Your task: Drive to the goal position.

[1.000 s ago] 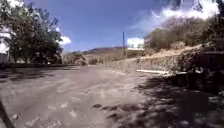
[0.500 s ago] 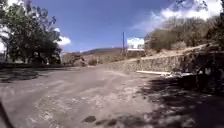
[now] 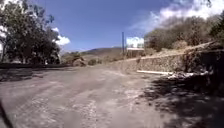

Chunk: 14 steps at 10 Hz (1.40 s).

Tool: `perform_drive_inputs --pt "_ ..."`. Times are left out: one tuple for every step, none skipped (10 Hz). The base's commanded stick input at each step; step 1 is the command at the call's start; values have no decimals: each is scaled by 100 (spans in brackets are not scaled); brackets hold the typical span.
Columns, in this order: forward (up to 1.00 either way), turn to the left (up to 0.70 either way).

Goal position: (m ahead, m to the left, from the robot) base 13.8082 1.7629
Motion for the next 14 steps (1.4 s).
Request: perform_drive_inputs --pt "70 0" --pt "70 0" --pt "70 0" --pt "70 0" --pt "70 0" --pt "70 0" --pt "70 0" --pt "70 0" --pt "70 0" --pt "70 0" --pt "70 0" --pt "70 0" --pt "70 0" --pt "70 0"
